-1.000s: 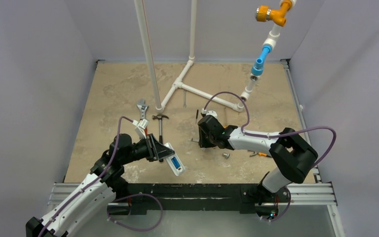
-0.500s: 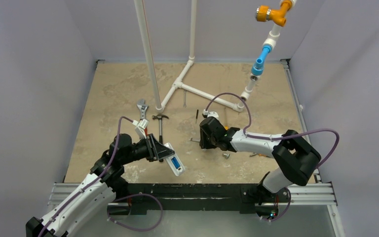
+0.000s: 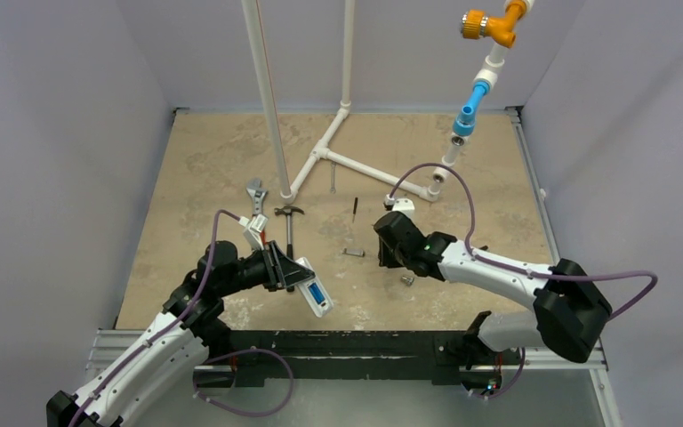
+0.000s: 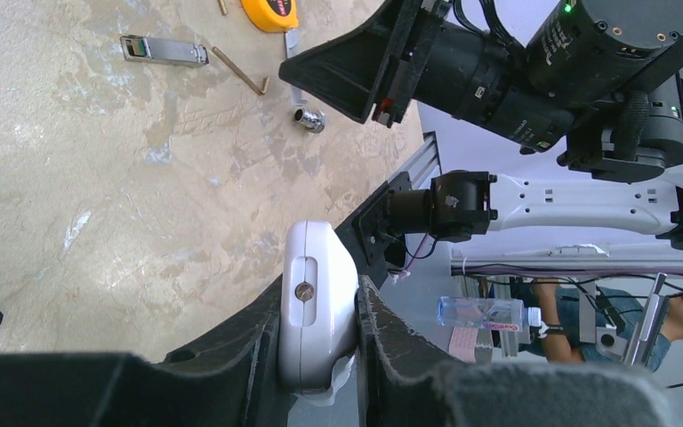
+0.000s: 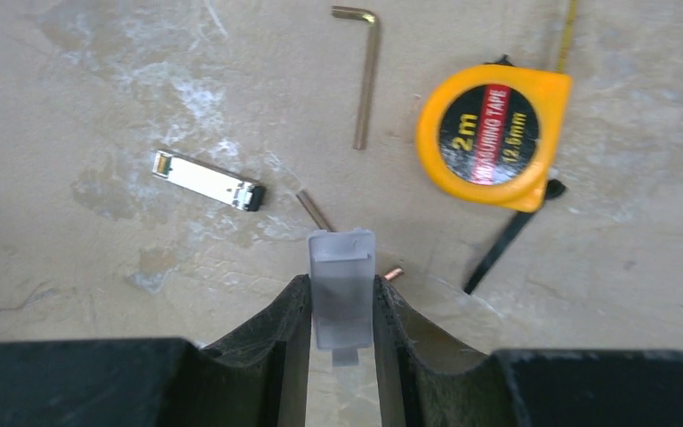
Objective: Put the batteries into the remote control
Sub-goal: Adjust the battery cover at the center of the board.
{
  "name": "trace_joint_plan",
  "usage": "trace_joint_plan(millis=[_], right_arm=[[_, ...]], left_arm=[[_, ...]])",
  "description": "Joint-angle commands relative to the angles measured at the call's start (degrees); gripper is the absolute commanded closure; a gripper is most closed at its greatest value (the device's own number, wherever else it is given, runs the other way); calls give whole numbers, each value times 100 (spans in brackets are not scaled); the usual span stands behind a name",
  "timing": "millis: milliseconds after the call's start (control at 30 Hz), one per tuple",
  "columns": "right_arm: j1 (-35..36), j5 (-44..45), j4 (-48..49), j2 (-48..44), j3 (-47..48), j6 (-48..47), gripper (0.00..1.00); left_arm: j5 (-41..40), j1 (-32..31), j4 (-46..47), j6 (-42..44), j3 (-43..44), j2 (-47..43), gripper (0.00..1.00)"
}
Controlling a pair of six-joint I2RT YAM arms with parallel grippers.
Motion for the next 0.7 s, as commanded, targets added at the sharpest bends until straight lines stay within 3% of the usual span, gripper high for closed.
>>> trace_joint_plan(millis=[0, 167, 667], right_arm=[[-10, 1046, -1024, -83, 282, 425, 84], [-16, 1404, -1342, 244, 446, 706, 83], [-152, 1922, -775, 686, 492, 1043, 81]], left_arm=[[5, 31, 189, 55, 63, -1, 100], [27, 29, 267, 31, 49, 51, 100], [33, 34, 222, 62, 116, 57, 100]])
